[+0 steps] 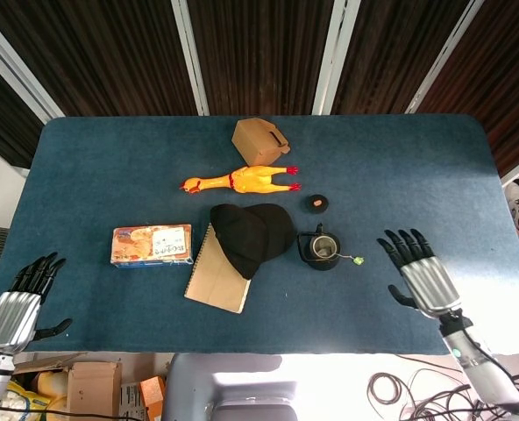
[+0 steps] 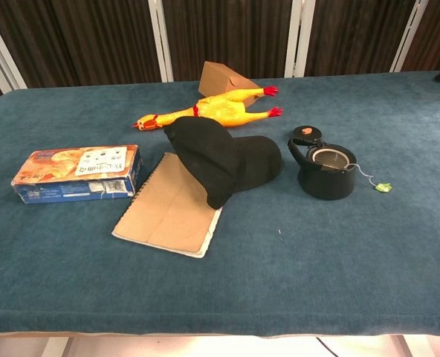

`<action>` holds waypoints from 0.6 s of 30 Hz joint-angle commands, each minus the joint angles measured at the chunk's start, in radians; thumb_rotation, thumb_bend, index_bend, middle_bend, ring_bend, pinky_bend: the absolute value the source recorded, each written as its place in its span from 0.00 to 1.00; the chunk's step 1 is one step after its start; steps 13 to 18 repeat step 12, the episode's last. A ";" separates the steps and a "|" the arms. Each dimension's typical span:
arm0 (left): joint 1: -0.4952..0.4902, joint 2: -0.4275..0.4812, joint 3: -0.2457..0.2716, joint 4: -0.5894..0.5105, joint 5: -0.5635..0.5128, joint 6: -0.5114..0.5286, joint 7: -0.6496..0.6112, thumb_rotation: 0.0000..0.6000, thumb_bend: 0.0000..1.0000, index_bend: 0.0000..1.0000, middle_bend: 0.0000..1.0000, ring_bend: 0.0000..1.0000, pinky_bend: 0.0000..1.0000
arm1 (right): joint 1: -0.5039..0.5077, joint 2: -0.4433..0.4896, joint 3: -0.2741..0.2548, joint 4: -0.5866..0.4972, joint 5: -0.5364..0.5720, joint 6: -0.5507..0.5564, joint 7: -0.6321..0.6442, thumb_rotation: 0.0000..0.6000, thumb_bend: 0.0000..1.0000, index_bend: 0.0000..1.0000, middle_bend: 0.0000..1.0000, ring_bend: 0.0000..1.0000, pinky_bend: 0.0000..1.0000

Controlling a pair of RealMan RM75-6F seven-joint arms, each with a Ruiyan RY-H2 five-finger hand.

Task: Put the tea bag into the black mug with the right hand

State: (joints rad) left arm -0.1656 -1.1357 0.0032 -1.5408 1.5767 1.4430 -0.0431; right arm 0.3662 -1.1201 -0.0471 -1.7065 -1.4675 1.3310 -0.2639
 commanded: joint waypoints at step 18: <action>0.008 -0.024 0.011 0.013 0.051 0.039 0.027 1.00 0.05 0.02 0.01 0.00 0.12 | -0.235 0.017 -0.007 0.035 0.006 0.228 0.116 1.00 0.26 0.00 0.02 0.00 0.00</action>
